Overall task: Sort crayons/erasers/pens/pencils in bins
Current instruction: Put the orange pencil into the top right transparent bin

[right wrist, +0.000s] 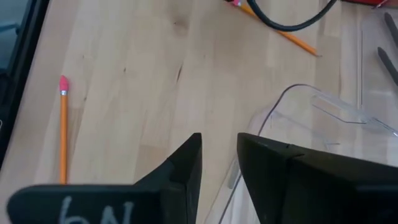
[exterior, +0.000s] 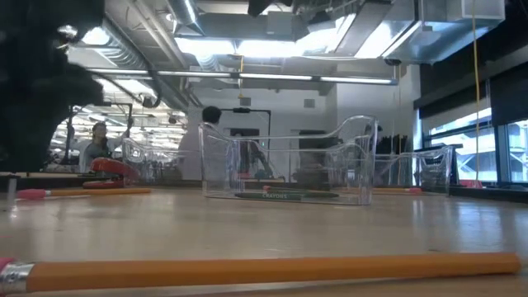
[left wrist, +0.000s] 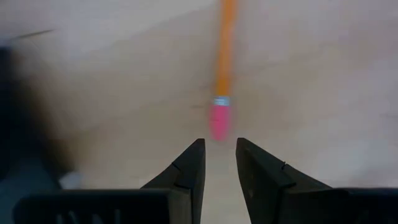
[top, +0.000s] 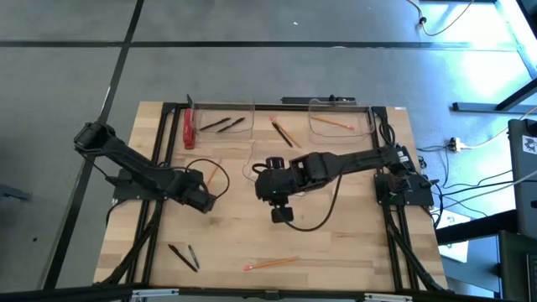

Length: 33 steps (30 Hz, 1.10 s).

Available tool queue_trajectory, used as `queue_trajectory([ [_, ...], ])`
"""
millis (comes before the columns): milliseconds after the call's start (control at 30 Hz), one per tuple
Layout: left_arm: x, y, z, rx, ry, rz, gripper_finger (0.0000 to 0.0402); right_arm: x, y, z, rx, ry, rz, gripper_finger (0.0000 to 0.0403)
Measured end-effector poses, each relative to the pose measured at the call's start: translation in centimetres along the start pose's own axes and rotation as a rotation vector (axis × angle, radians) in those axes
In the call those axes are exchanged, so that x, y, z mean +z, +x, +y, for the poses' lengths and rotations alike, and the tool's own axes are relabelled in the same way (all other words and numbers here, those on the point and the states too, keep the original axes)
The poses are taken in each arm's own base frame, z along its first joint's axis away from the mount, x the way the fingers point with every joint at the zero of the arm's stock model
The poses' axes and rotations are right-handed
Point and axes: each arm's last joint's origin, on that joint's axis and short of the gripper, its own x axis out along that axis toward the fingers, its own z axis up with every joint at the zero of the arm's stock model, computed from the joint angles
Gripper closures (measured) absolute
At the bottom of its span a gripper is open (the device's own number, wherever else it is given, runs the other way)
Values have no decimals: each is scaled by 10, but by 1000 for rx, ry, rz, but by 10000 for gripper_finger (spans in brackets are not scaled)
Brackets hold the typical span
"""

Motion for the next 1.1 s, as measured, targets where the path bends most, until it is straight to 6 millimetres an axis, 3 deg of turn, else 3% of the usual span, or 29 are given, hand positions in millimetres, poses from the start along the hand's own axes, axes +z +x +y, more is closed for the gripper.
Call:
queue_trajectory([
  [267, -1, 16, 4, -28, 0, -5, 318, 0, 0, 0, 0, 24, 0, 299],
  [667, 1, 17, 3, -40, 38, -75, 318, 0, 0, -1, -1, 25, -2, 299],
  [1100, -1, 33, -6, 1, 44, -70, 318, 0, 0, -1, -1, 25, -2, 299],
])
